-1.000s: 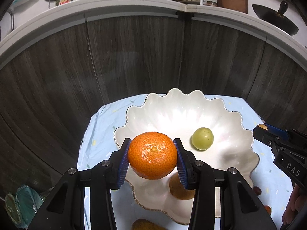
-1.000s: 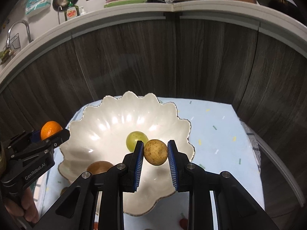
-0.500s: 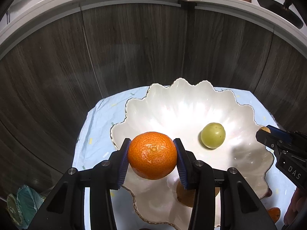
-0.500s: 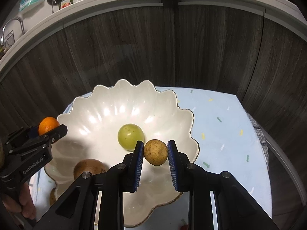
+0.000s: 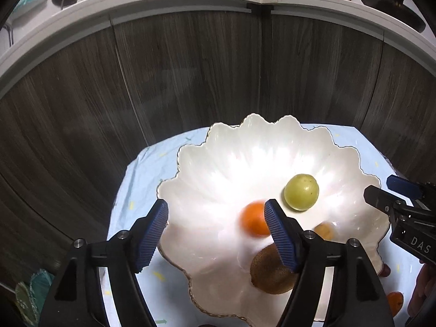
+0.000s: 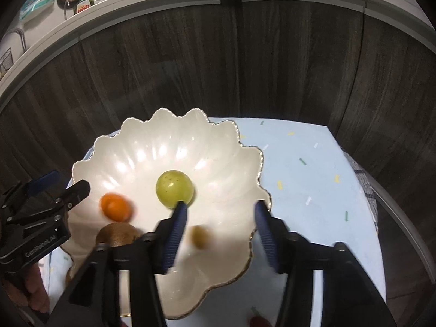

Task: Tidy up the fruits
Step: 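Open both tools to drop the mandarin and potato into the white bowl, then move both open tools back toward the fruits on the cloth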

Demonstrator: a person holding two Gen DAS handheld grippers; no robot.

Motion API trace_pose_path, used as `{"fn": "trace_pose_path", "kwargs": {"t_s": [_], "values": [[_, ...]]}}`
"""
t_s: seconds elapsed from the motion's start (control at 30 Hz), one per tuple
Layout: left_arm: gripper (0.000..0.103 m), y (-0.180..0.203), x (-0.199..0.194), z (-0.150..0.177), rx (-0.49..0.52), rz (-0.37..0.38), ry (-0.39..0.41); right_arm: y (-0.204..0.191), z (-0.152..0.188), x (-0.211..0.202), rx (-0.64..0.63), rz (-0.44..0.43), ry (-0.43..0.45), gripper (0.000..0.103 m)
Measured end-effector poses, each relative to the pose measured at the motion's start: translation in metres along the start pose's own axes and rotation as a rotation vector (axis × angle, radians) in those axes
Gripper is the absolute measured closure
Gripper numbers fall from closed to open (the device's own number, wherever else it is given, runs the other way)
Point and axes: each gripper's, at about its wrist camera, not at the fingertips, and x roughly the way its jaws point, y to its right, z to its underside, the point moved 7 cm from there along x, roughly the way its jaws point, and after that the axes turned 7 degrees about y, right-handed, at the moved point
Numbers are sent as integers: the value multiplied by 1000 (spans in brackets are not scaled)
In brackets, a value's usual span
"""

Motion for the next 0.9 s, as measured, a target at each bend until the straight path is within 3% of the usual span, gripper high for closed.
{"fn": "trace_pose_path", "kwargs": {"t_s": [0.27, 0.9], "values": [[15, -3, -18, -5, 3, -17, 31, 0, -3, -16, -2, 12, 26, 29], [7, -2, -85, -16, 6, -24, 116, -5, -11, -77, -1, 22, 108, 29]]}}
